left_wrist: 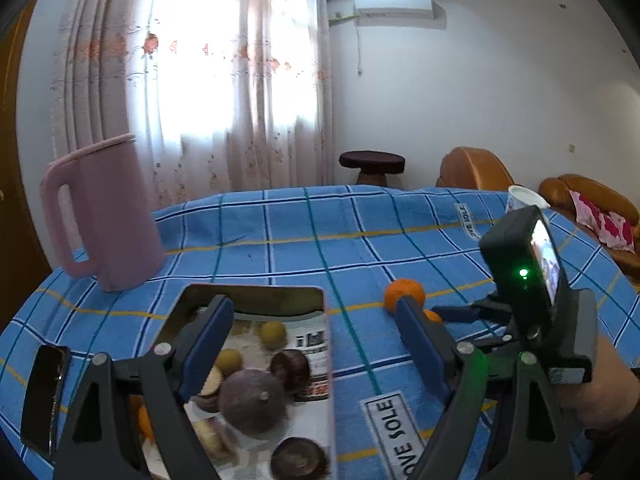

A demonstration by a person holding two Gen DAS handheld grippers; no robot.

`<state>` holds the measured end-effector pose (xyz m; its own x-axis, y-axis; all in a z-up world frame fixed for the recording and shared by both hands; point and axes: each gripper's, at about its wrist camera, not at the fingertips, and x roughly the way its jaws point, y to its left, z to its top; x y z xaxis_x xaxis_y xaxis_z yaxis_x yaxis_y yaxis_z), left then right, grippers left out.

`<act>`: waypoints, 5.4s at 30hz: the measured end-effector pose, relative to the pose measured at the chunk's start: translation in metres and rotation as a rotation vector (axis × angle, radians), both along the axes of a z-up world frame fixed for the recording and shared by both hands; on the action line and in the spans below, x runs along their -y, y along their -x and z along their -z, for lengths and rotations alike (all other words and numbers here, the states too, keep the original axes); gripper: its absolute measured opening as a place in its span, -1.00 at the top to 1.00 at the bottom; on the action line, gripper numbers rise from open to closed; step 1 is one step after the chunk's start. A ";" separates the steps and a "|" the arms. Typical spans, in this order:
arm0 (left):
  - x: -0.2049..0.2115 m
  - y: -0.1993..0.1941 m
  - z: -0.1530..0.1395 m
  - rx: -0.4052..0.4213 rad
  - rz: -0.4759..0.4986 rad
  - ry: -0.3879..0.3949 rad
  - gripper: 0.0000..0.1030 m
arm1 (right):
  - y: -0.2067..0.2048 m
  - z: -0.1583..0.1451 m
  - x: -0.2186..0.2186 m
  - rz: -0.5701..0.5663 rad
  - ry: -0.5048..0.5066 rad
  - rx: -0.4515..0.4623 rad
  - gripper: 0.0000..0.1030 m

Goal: Organize fruits
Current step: 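Grasp an orange with the left gripper while the right gripper grasps the other orange, then carry the orange with the left gripper while the right gripper carries its orange over the tin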

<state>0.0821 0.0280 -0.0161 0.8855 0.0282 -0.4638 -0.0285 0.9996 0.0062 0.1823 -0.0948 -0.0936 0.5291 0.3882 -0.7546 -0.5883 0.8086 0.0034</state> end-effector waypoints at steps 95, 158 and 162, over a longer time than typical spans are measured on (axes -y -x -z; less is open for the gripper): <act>0.098 -0.050 0.025 0.034 0.070 -0.051 0.04 | 0.036 -0.049 0.113 0.169 -0.208 0.413 0.21; 0.022 0.027 0.023 0.074 -0.001 -0.008 0.05 | 0.109 -0.049 0.044 -0.058 -0.276 0.448 0.21; 0.007 0.034 0.022 0.075 -0.028 0.005 0.05 | 0.115 -0.050 0.031 -0.092 -0.272 0.448 0.21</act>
